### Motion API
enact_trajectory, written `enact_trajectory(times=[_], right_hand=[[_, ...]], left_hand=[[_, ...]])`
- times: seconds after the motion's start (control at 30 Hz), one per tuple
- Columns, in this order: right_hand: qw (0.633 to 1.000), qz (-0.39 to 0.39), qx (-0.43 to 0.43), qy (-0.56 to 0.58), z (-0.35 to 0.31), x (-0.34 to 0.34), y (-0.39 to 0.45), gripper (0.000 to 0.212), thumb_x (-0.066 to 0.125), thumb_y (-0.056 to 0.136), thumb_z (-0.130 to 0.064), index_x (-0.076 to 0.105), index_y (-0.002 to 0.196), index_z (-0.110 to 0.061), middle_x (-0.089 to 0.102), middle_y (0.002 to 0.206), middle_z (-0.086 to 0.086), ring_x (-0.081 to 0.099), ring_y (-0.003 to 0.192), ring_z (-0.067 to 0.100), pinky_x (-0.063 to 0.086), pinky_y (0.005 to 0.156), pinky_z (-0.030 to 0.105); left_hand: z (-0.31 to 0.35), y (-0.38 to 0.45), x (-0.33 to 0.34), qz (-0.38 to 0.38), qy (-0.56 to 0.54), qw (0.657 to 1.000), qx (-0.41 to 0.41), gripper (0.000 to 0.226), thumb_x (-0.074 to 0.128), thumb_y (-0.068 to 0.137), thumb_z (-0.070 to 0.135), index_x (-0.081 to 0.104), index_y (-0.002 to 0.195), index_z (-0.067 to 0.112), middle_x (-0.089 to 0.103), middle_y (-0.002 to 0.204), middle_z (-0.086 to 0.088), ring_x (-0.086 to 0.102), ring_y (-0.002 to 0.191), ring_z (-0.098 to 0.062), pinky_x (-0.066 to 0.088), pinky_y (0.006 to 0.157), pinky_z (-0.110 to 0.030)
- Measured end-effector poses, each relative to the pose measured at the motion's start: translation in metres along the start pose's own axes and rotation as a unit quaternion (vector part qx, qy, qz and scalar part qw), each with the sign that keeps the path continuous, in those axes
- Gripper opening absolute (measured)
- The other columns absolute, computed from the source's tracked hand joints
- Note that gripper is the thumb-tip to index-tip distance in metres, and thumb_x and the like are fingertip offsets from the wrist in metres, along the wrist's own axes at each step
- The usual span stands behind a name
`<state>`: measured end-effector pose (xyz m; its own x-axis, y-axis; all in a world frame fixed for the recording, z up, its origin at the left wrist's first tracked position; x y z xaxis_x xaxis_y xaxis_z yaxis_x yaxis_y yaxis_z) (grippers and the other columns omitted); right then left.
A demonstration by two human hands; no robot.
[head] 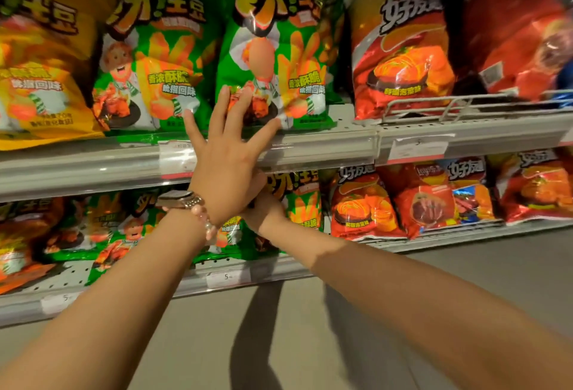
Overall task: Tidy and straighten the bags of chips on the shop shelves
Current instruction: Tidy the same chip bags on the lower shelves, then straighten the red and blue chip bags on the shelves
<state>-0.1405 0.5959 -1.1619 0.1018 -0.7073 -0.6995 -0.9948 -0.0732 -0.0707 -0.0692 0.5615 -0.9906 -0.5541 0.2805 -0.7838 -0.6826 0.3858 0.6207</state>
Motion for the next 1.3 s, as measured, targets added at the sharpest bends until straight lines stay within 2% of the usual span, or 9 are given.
enact_trajectory(times=[0.13,0.27,0.37,0.5,0.6,0.73,0.93,1.1,1.3], right_hand=[[0.991,0.034,-0.026,0.125,0.033,-0.068,-0.042,0.046,0.061,0.09,-0.017,0.044,0.129,-0.001,0.058,0.12,0.018,0.055,0.113,0.03,0.046,0.097,0.045],[0.99,0.09,-0.076,0.073,0.081,-0.146,-0.076,0.046,0.062,0.089,-0.017,0.046,0.133,-0.01,0.056,0.126,0.006,0.052,0.119,0.018,0.042,0.1,0.031],[0.983,0.168,-0.071,0.001,0.127,-0.202,-0.088,0.035,0.062,0.089,-0.015,0.054,0.122,-0.01,0.054,0.109,0.0,0.053,0.109,0.019,0.037,0.085,0.022],[0.971,0.224,0.0,-0.087,0.192,-0.253,-0.082,0.033,0.061,0.09,-0.02,0.055,0.118,-0.003,0.053,0.108,0.012,0.048,0.11,0.03,0.034,0.081,0.028],[0.966,0.212,0.064,-0.13,0.235,-0.277,-0.073,0.051,0.065,0.086,-0.032,0.051,0.124,-0.002,0.049,0.122,0.022,0.045,0.117,0.037,0.038,0.097,0.036],[0.98,0.161,0.105,-0.044,0.27,-0.289,-0.064,0.077,0.077,0.073,-0.039,0.042,0.136,-0.014,0.04,0.134,0.018,0.041,0.125,0.036,0.038,0.105,0.039],[0.989,0.096,0.116,0.003,0.294,-0.286,-0.048,0.068,0.086,0.063,-0.041,0.058,0.117,-0.009,0.051,0.105,0.006,0.052,0.115,0.031,0.042,0.091,0.028],[0.992,0.072,0.1,0.029,0.306,-0.276,-0.035,0.092,0.087,0.058,-0.048,0.046,0.133,-0.012,0.057,0.125,0.011,0.054,0.115,0.029,0.046,0.097,0.034],[0.99,0.047,0.108,0.081,0.312,-0.27,-0.033,0.08,0.087,0.062,-0.041,0.049,0.125,-0.01,0.067,0.109,0.01,0.063,0.102,0.027,0.05,0.089,0.033]], left_hand=[[0.0,0.0,0.004,0.001,0.018,1.0,-0.003,0.075,0.081,0.059,0.004,0.059,0.129,0.017,0.03,0.15,-0.026,0.018,0.14,-0.05,0.003,0.1,-0.076],[0.003,-0.003,0.003,0.01,0.041,0.998,-0.035,0.076,0.085,0.057,0.007,0.058,0.128,0.016,0.029,0.149,-0.028,0.022,0.139,-0.05,0.007,0.099,-0.078],[0.017,-0.005,0.004,0.017,0.042,0.996,-0.073,0.085,0.088,0.054,0.016,0.052,0.131,0.015,0.02,0.153,-0.029,0.015,0.142,-0.046,0.006,0.1,-0.078],[0.058,0.0,0.005,0.05,0.019,0.994,-0.097,0.102,0.089,0.056,0.036,0.036,0.141,0.014,0.009,0.155,-0.03,0.006,0.144,-0.044,0.003,0.102,-0.076],[0.11,0.017,0.005,0.079,0.02,0.996,-0.037,0.104,0.084,0.062,0.043,0.026,0.145,0.018,0.012,0.154,-0.029,0.008,0.143,-0.044,0.004,0.102,-0.076],[0.179,0.051,0.024,0.05,0.02,0.998,0.037,0.107,0.086,0.057,0.044,0.027,0.144,0.025,0.017,0.156,-0.023,0.01,0.144,-0.04,0.009,0.104,-0.075],[0.23,0.092,0.065,-0.046,0.079,0.995,0.03,0.115,0.087,0.058,0.042,0.013,0.147,0.041,0.012,0.159,-0.016,0.004,0.145,-0.04,-0.002,0.102,-0.072],[0.231,0.096,0.068,-0.004,0.126,0.992,0.029,0.11,0.092,0.049,0.025,0.037,0.143,0.035,0.033,0.152,-0.02,0.024,0.139,-0.047,0.005,0.096,-0.077],[0.23,0.097,0.068,-0.008,0.124,0.992,0.011,0.11,0.091,0.049,0.026,0.032,0.141,0.039,0.038,0.149,-0.019,0.026,0.139,-0.045,0.005,0.097,-0.078]])
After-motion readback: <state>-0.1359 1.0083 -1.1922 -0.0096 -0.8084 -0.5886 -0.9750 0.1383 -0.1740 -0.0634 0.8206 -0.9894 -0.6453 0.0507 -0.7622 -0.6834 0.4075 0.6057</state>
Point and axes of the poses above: each hand's wrist, its own y-axis towards the middle knuckle, its own x-axis out of the palm, z = x × y, the point moved 9 cm from there along y, towards the middle knuckle
